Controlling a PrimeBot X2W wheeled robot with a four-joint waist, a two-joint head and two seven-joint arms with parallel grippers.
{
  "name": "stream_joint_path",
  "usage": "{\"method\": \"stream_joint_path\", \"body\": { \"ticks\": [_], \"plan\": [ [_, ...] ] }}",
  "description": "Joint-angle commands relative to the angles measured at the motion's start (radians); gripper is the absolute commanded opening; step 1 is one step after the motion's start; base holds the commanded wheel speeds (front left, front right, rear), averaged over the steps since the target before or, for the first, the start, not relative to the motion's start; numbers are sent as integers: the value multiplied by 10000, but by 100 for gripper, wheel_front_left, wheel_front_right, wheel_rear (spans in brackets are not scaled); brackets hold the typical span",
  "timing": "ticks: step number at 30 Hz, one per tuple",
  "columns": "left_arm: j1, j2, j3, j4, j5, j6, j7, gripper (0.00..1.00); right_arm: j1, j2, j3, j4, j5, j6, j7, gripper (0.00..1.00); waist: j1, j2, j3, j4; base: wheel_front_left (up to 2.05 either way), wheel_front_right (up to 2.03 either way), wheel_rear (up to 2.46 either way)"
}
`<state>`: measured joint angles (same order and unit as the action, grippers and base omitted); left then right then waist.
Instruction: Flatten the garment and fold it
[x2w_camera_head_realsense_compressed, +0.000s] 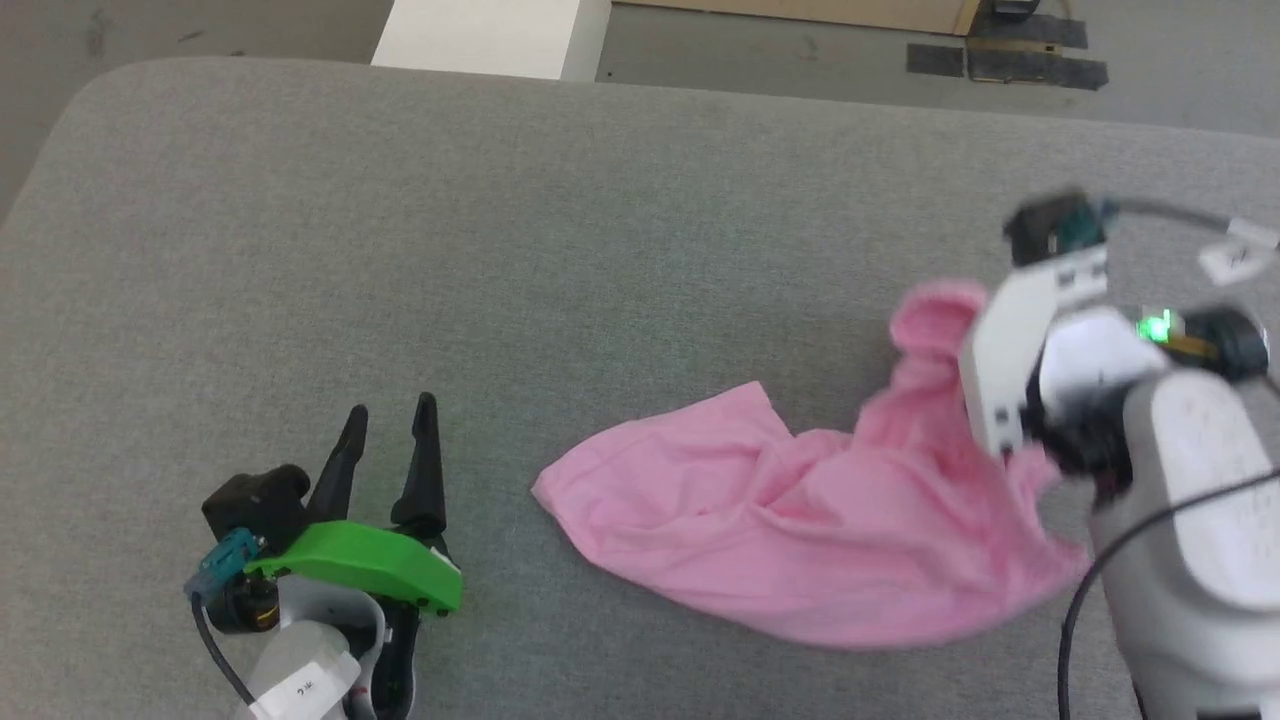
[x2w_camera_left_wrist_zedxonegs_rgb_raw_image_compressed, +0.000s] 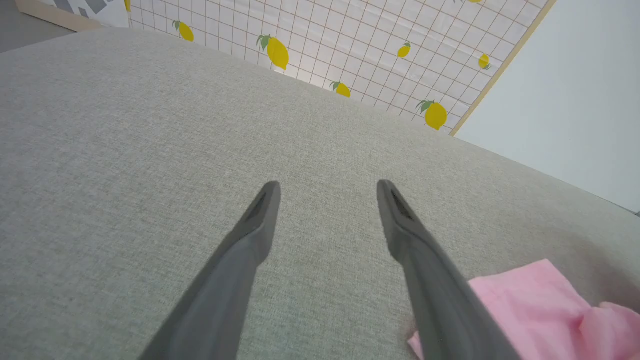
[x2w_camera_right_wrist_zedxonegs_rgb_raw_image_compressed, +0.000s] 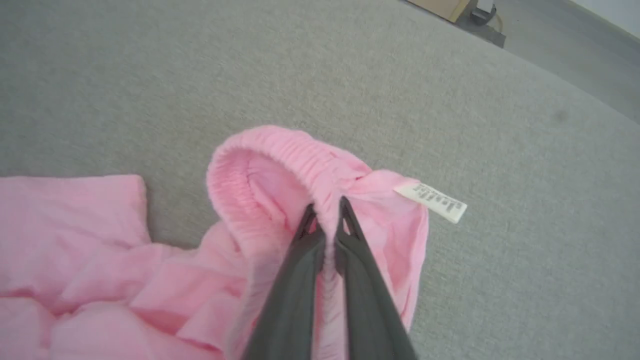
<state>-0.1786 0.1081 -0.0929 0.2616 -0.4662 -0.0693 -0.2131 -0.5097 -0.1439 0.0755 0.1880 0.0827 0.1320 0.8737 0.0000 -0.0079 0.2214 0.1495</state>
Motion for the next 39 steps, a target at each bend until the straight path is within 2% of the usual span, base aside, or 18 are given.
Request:
{"method": "stream_joint_path", "body": {
  "ticks": [1,9,11,12,13,17,21,22,28,34,39],
  "plan": [
    [-184,50,-47,47,-23,-39,-71,100,-695,90,99,199,-49,-13,-332,0,0,79,86,116,0,0,0],
    [-393,30,-199,226,-62,-115,-137,100,-3848,604,81,1894,-757,-13,-2888,0,0,79,253,473,0,0,0],
    [-397,33,-198,280,-79,-119,-160,100,-4136,746,-182,2609,-867,-13,-2959,0,0,79,257,503,0,0,0],
    [-397,29,-204,304,-86,-121,-169,100,-4218,787,-186,2935,-964,-13,-2898,6,0,79,252,519,0,0,0],
    [-395,23,-213,331,-93,-120,-179,100,-4311,820,-155,3281,-1088,-13,-2819,100,0,79,247,533,0,0,0],
    [-356,15,-214,421,-121,-83,-209,100,-4531,892,-375,3830,-1075,-13,-3468,100,0,79,134,486,0,0,0],
    [-239,40,-208,465,-137,-33,-224,100,-4340,917,-633,3721,-810,-13,-4537,100,0,79,-123,352,0,0,0],
    [-131,68,-206,442,-144,20,-215,100,-3674,925,-778,3247,-497,-13,-5308,100,0,79,-361,178,0,0,0],
    [114,127,-271,270,-142,114,-90,100,-1248,930,-927,1624,56,-13,-6396,100,0,79,-746,-214,0,0,0],
    [288,85,-500,29,-131,143,116,100,1675,934,-1364,81,769,-13,-6895,100,0,79,-991,-460,0,0,0],
    [371,21,-768,-84,-179,118,451,100,3398,935,-1811,-554,1457,-13,-6983,100,0,79,-1029,-622,0,0,0]
  ]
}}
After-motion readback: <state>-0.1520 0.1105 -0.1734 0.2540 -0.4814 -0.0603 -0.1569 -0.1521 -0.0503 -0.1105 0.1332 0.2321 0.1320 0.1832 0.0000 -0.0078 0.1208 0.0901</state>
